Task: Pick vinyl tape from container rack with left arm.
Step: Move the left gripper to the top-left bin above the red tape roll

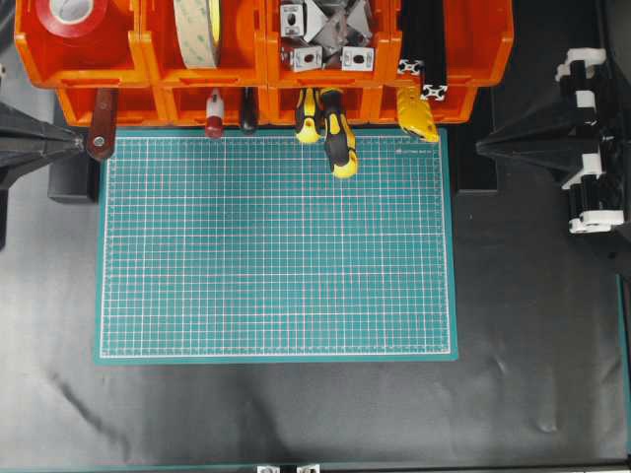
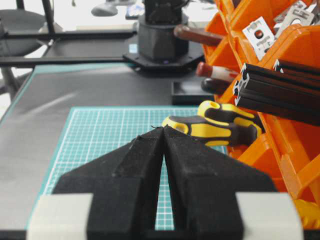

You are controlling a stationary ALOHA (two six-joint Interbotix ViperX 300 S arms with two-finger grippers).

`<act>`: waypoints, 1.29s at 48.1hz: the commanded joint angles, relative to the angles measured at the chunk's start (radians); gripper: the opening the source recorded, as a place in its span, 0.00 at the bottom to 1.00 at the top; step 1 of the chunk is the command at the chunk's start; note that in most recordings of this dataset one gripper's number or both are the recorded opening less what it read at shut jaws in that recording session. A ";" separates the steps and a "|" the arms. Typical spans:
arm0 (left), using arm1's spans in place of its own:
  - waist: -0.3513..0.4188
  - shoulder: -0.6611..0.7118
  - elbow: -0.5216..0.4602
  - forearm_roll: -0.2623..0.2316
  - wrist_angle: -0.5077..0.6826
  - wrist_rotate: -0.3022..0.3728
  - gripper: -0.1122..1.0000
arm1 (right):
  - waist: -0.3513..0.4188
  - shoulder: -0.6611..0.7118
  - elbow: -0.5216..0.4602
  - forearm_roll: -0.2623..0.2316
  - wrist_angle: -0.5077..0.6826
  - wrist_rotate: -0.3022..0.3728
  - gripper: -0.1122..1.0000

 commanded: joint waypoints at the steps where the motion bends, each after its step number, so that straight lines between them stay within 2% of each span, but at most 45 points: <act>1: 0.014 -0.009 -0.072 0.055 0.052 -0.018 0.15 | 0.000 0.006 -0.031 0.003 -0.006 0.008 0.12; 4: 0.020 -0.015 -0.117 0.055 0.118 -0.021 0.15 | 0.002 0.005 -0.031 0.005 -0.018 0.011 0.14; 8: 0.028 -0.015 -0.190 0.055 0.227 -0.020 0.10 | 0.000 0.005 -0.029 0.006 -0.049 0.020 0.11; 20: 0.069 0.014 -0.486 0.060 0.603 -0.012 0.10 | 0.002 0.009 -0.031 0.006 -0.075 0.023 0.11; 26: 0.098 0.063 -0.653 0.063 0.781 -0.008 0.10 | 0.002 0.008 -0.031 0.009 -0.075 0.023 0.11; 37: 0.137 0.201 -0.877 0.074 1.138 0.014 0.10 | 0.002 0.008 -0.029 0.011 -0.072 0.023 0.11; 43: 0.164 0.268 -0.959 0.080 1.327 0.037 0.10 | 0.002 0.008 -0.029 0.011 -0.071 0.023 0.11; 50: 0.189 0.337 -1.031 0.089 1.471 0.061 0.10 | 0.005 0.008 -0.029 0.011 -0.069 0.023 0.11; 62: 0.189 0.456 -1.103 0.091 1.666 0.192 0.11 | 0.034 0.009 -0.029 0.011 -0.069 0.023 0.11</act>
